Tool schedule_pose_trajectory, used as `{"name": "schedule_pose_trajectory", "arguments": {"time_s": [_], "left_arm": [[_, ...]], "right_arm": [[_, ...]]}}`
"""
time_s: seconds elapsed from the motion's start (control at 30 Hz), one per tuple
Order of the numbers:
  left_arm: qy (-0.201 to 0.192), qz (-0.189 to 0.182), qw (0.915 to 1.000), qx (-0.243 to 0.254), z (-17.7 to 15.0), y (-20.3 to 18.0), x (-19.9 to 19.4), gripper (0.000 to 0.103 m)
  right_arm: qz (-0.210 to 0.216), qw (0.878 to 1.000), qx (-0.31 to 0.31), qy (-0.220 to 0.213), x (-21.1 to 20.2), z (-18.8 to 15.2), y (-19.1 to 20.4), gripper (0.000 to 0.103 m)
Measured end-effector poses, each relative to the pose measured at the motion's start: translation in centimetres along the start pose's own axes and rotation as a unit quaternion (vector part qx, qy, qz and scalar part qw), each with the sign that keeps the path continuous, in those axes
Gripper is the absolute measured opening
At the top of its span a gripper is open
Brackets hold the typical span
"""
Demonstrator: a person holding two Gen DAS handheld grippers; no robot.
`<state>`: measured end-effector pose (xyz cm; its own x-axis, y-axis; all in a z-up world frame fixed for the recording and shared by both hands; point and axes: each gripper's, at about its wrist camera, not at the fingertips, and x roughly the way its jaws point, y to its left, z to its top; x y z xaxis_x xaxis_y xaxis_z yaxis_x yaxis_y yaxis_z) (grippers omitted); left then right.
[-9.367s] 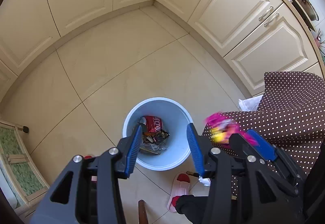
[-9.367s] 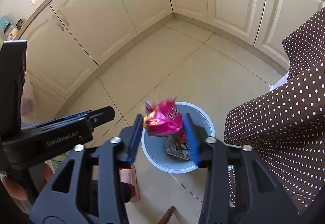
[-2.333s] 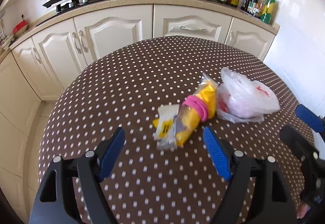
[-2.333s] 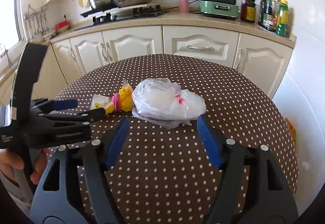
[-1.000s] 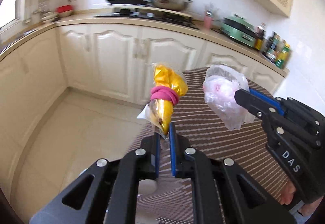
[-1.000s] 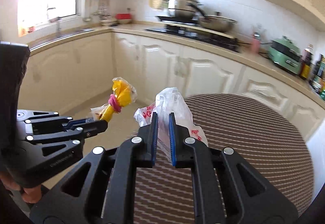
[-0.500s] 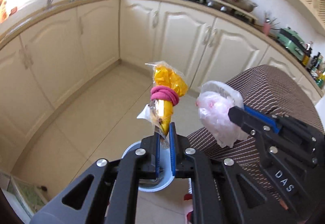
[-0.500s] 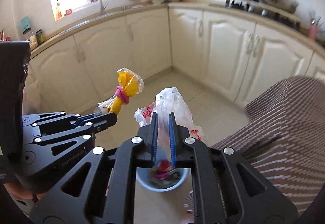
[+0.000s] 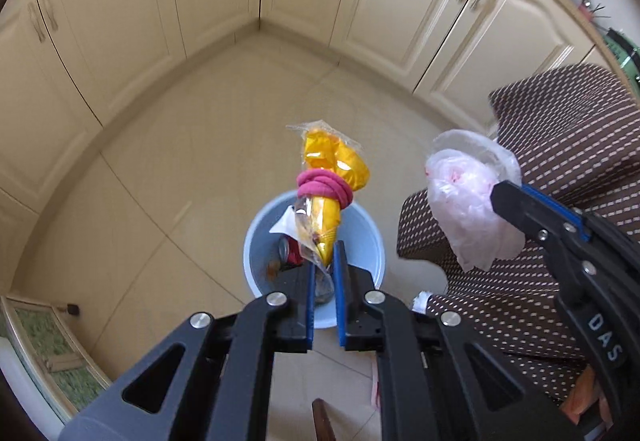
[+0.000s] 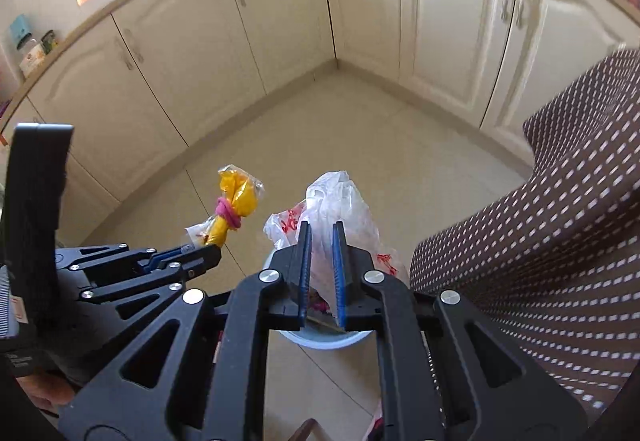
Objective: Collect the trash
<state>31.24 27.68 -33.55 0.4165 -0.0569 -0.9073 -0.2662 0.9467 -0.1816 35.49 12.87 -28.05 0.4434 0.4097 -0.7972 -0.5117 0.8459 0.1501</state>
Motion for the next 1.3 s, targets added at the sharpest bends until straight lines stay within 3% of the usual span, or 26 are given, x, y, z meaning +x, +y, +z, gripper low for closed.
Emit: {"name": "schedule_pose_trajectory", "arguments": {"time_s": [0.23,0.37,0.67,1.0,1.3], "left_arm": [[0.057,-0.015,0.9982,-0.006,-0.5,0.0,5.1,0.009],[0.072,-0.016,0.9973,-0.009,-0.3,-0.1,6.7,0.015],[0.063,0.014,0.9978,-0.01,-0.3,0.2,6.6,0.052],[0.056,0.028,0.9968,-0.049,-0.6,3.3,5.8,0.064],[0.051,0.035,0.9958,-0.068,-0.7,4.6,5.4,0.066]], "right_arm": [[0.002,0.999,0.02,0.03,3.6,-1.0,-1.2,0.011],[0.002,0.999,0.029,0.037,4.7,-1.1,-2.0,0.011],[0.006,0.998,0.046,0.049,6.2,-1.4,-2.5,0.011],[0.021,0.997,0.049,0.06,7.4,-1.5,-1.9,0.011],[0.032,0.996,0.055,0.061,8.0,-1.2,-1.0,0.012]]}}
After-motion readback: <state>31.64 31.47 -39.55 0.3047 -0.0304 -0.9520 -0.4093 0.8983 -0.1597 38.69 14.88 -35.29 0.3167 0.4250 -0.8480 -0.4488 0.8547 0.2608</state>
